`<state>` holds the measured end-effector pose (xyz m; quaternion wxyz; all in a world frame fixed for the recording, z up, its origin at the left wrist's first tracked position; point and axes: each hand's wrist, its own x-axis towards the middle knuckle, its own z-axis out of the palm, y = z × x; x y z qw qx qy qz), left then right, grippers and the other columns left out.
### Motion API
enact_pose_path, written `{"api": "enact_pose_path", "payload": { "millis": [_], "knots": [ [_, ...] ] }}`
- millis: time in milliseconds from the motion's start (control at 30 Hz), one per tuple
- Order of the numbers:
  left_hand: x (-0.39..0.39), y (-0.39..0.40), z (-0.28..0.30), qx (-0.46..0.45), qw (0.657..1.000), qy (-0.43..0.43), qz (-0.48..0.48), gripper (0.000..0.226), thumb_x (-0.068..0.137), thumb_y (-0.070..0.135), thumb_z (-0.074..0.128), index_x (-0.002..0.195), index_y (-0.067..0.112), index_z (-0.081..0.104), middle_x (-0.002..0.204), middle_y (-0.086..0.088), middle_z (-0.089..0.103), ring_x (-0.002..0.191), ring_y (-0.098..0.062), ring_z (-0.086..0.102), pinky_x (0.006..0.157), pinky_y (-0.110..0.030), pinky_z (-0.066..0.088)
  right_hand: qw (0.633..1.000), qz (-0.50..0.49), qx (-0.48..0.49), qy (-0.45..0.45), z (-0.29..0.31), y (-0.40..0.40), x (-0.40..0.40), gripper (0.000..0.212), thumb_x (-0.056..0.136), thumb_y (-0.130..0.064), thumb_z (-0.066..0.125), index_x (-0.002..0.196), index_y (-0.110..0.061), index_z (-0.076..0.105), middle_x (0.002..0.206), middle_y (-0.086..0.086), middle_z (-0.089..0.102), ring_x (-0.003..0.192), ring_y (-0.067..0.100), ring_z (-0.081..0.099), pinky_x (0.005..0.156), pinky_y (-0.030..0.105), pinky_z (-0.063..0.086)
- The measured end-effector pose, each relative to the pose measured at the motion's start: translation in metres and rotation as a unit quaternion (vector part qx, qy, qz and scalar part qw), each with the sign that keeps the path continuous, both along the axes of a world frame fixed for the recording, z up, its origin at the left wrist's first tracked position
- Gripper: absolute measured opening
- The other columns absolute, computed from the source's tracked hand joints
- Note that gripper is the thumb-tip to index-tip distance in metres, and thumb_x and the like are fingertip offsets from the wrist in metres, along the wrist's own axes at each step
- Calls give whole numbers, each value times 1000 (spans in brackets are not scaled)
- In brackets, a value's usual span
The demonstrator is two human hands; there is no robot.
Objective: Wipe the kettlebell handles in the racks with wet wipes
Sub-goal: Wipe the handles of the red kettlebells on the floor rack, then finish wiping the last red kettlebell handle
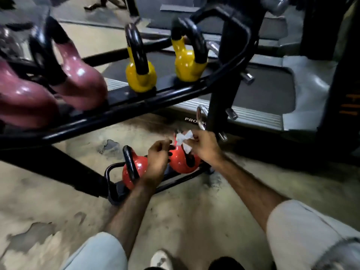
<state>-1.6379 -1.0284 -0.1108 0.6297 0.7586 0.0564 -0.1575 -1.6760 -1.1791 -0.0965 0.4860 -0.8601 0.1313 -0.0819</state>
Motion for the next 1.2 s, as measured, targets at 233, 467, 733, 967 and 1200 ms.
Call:
{"api": "enact_pose_path", "payload": {
  "millis": [233,467,733,967,1200],
  "knots": [
    [-66,11,122,194,962,-133,-139,14,93,22,55,103,18,64,100,0,71,96,-16,65,90,-34,51,998,-66,6,13,139,-4,-79,22,87,-7,66,107,-13,74,91,-1,72,73,5,63,69,19,53],
    [-149,-19,240,179,933,-189,-248,14,92,16,56,104,15,64,100,-1,69,90,-14,63,81,-29,49,978,-208,11,-20,256,-23,-203,27,86,-32,58,107,-25,73,90,-9,66,71,15,69,63,40,60],
    [-255,-103,253,106,880,-230,-401,17,91,10,57,106,13,64,91,-3,70,83,-13,65,79,-29,51,896,-441,43,3,259,-52,-365,6,88,-27,65,92,-29,61,62,-6,67,55,9,65,57,38,57],
    [-347,-156,192,118,799,-222,-546,17,91,12,57,105,16,64,91,0,70,82,-14,64,75,-26,49,789,-598,115,84,149,-74,-492,12,71,-40,58,81,-42,63,84,-4,73,82,21,70,76,47,57],
    [-409,-210,25,210,672,-227,-673,26,87,12,51,110,15,62,103,-9,68,96,-30,61,84,-37,50,734,-637,154,176,-59,-105,-568,29,68,-39,53,89,-26,68,80,6,72,77,30,69,72,50,57]
  ]
}}
